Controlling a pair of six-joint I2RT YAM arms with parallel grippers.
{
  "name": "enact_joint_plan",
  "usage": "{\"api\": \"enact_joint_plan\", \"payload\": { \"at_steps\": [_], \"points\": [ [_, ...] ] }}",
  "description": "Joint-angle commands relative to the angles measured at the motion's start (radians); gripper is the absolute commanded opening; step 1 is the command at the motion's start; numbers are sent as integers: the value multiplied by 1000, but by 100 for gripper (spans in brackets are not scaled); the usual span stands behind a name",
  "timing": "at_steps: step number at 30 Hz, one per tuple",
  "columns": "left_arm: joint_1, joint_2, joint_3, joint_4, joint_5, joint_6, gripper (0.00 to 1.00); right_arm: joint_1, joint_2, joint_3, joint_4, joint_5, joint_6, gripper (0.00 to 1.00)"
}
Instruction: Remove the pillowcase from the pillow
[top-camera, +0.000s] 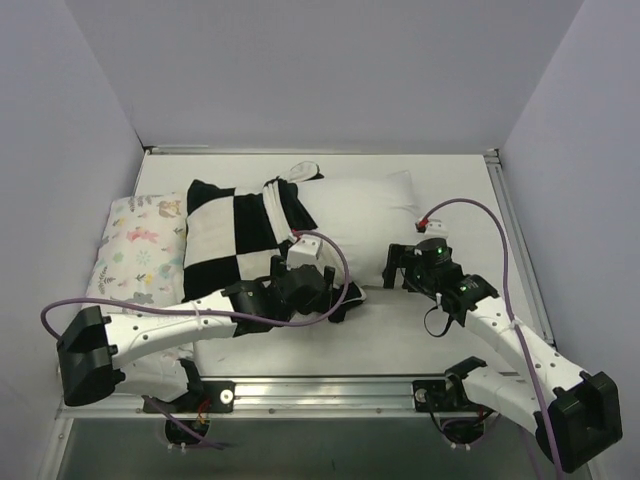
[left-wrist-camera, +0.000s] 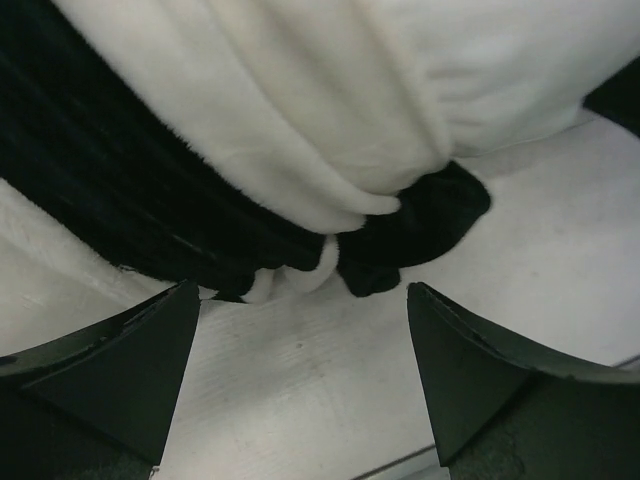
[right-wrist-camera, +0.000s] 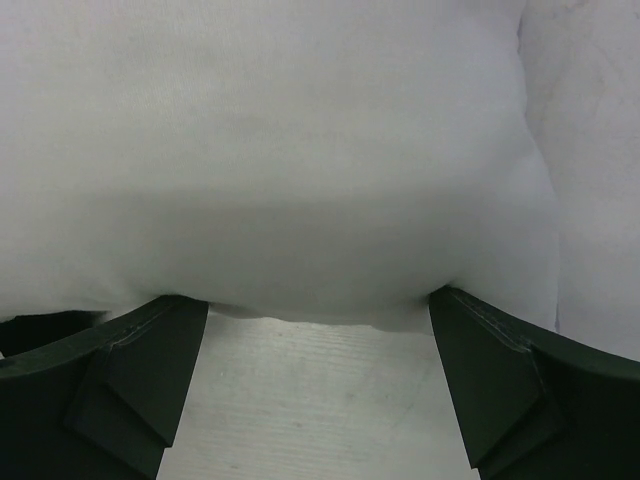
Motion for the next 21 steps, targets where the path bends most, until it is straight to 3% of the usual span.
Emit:
{"api": "enact_joint_plan", "payload": {
  "at_steps": [1,8,10,11,12,14,15,18,21],
  "points": [
    [-3,40,-39,161,-143,-101,93,30,29,-7,134,88,18,99],
    [-6,153,-72,246,-103,-159,94,45,63,-3,175,112,45,85],
    [-5,159,-105,304,-111,-167,94,51,77,3,177,114,47,75],
    [-5,160,-112,326,-108,-165,95,54,81,5,181,114,48,68],
    [-3,163,-115,336,-109,-165,95,57,92,10,181,114,51,48],
    [-3,182,-112,349,-125,-170,94,65,96,17,181,122,53,25],
    [-5,188,-107,349,-135,-175,94,70,101,23,181,128,57,19],
    [-2,218,-87,330,-175,-185,86,79,104,34,169,140,59,5],
    [3,261,-58,288,-203,-201,62,85,97,49,148,157,61,0]
  ]
}}
